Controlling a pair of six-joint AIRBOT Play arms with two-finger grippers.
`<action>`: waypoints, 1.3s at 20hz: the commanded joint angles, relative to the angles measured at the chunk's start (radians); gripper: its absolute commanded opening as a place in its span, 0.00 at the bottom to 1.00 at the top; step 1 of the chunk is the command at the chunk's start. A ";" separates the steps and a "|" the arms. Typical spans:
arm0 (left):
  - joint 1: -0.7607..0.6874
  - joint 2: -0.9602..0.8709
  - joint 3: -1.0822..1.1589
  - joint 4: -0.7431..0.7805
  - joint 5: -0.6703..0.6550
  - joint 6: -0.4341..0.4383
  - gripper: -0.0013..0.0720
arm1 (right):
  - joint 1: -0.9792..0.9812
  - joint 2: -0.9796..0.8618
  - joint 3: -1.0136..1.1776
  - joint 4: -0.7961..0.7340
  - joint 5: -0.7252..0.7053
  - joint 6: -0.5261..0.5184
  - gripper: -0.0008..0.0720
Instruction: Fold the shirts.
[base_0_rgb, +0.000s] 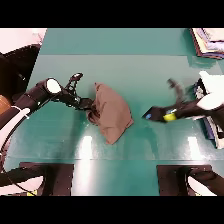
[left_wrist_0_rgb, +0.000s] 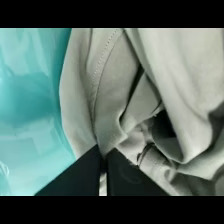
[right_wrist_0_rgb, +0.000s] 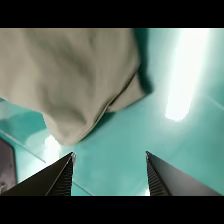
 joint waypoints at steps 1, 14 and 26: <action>0.005 0.000 0.002 0.009 0.003 0.003 0.06 | 0.205 -0.116 -0.148 0.195 -0.235 -0.045 0.71; 0.005 0.000 0.003 0.076 0.007 0.005 0.06 | 0.384 -0.354 0.079 0.181 -0.361 -0.051 0.03; 0.203 0.278 0.219 0.282 0.110 -0.015 0.06 | -0.207 0.215 0.109 -0.411 -0.062 0.109 0.03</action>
